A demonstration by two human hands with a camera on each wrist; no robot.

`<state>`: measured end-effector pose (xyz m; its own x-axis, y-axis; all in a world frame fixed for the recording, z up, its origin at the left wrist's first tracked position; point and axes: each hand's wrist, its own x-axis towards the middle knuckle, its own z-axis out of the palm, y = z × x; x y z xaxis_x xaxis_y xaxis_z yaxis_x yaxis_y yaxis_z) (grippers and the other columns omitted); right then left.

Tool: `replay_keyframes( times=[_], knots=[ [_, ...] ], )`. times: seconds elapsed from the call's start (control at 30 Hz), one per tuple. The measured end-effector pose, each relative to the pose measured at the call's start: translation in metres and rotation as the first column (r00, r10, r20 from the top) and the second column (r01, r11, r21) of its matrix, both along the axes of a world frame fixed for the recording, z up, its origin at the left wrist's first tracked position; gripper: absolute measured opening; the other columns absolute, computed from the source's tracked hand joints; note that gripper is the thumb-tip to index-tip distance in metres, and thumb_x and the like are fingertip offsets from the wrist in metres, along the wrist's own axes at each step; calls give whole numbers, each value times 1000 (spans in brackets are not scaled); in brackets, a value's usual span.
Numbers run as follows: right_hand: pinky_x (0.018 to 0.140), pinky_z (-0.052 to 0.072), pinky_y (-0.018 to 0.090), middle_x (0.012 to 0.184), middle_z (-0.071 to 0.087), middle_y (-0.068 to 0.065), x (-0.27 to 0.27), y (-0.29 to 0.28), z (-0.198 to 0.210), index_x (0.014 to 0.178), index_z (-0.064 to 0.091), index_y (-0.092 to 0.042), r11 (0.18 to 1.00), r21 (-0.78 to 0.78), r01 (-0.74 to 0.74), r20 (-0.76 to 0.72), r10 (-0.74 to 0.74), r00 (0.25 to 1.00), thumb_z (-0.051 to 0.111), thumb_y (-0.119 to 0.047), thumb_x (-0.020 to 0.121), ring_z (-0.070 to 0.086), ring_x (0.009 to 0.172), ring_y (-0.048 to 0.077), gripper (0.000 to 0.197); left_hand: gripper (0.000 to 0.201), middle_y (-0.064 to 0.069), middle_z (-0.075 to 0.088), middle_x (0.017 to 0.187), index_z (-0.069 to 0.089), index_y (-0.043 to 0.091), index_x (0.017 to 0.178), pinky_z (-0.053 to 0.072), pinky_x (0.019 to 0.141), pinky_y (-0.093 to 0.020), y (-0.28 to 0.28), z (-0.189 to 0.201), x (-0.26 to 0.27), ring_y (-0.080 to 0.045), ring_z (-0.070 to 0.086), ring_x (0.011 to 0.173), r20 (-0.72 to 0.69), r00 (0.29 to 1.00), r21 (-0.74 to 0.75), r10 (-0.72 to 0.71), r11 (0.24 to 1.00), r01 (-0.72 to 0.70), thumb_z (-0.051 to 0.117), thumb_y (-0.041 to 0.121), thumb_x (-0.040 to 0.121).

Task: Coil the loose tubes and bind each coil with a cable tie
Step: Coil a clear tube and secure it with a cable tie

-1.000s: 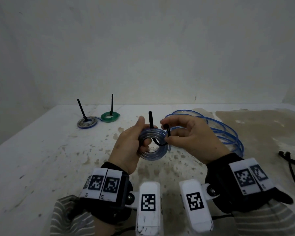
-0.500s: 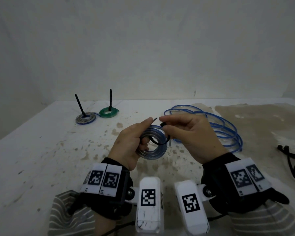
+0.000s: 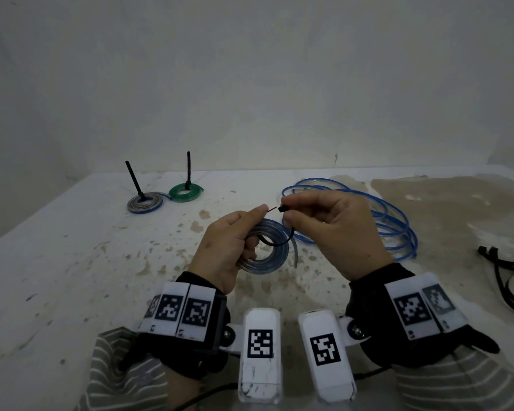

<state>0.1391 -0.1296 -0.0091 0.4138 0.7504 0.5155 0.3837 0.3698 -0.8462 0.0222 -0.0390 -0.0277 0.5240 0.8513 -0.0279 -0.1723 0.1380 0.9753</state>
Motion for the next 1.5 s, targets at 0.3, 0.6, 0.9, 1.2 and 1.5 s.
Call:
replay_keyframes(
  times=[0.3,0.6,0.9,1.2,1.5],
  knots=[
    [75,56,26,77,70,-4,1,2,-3,83,70,-22,999,-45,29,59,-27,998,69,-1,77,67,73,17,21,26,2,39,48,53,15,62,29,43,-19,0,-3,-1,-8,32,41,-31,999,73,-13,997,15,65,26,82],
    [65,57,22,73,68,4,1,3,-6,87,69,-8,991,-115,-67,-55,61,997,64,3,80,66,64,10,14,31,3,39,46,49,13,60,30,47,-23,0,-3,-1,-8,31,39,-123,992,174,-18,984,39,63,27,84],
    [64,59,30,71,68,6,8,4,-9,74,63,-16,977,-212,35,136,-6,991,63,-5,84,68,64,16,15,12,14,53,44,70,6,85,34,44,-8,-10,1,-3,0,44,40,-99,995,337,0,941,33,68,17,79],
    [72,54,41,74,61,-3,7,0,-2,71,52,-25,976,-124,181,317,-134,939,55,-10,89,63,72,17,23,10,13,53,40,69,1,88,34,40,-11,-9,-1,-1,0,43,35,-114,993,349,28,937,13,68,4,78],
    [69,57,27,72,61,-3,8,-3,7,76,58,-17,996,44,72,-56,-69,996,57,-6,88,61,69,10,16,4,8,52,47,70,10,81,28,38,-16,-3,-5,3,-5,31,35,-72,997,181,17,983,-4,67,12,80]
  ],
)
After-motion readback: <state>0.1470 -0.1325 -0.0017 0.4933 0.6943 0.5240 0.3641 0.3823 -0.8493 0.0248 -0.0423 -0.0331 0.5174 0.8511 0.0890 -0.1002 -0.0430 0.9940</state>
